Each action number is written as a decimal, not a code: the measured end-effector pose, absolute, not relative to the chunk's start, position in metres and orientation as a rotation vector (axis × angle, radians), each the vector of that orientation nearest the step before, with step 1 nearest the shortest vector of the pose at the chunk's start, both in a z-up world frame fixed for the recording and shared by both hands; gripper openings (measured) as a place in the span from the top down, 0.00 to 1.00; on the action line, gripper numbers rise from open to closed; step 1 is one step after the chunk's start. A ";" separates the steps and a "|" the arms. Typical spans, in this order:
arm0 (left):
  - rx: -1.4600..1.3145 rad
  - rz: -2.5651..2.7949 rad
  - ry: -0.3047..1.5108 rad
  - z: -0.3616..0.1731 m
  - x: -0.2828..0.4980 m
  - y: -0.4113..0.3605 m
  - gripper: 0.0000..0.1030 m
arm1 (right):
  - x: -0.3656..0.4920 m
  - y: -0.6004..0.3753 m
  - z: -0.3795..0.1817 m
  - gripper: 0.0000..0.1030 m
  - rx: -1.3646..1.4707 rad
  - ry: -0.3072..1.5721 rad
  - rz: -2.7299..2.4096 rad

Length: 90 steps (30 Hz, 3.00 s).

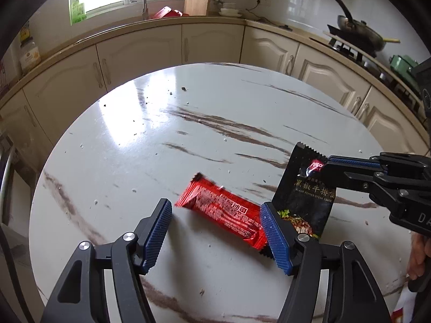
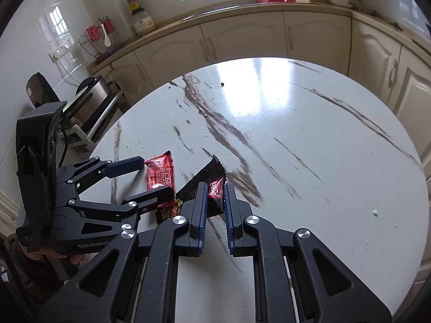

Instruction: Collect trash

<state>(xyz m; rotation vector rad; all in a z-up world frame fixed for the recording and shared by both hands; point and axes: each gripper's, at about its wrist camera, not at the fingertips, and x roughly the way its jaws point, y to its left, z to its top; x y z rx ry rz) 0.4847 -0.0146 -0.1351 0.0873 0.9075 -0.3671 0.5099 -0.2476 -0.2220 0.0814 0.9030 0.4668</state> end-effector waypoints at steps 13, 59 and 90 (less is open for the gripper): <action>0.024 -0.451 0.870 -0.133 0.486 -0.021 0.92 | 0.510 -0.247 -0.226 0.88 0.100 0.907 0.475; -0.179 -0.420 0.860 -0.128 0.348 0.129 0.95 | 0.439 -0.115 -0.247 0.71 0.149 1.016 0.516; -0.347 0.017 0.929 -0.204 0.264 0.352 0.95 | 0.387 0.121 -0.252 0.93 -0.184 0.868 0.765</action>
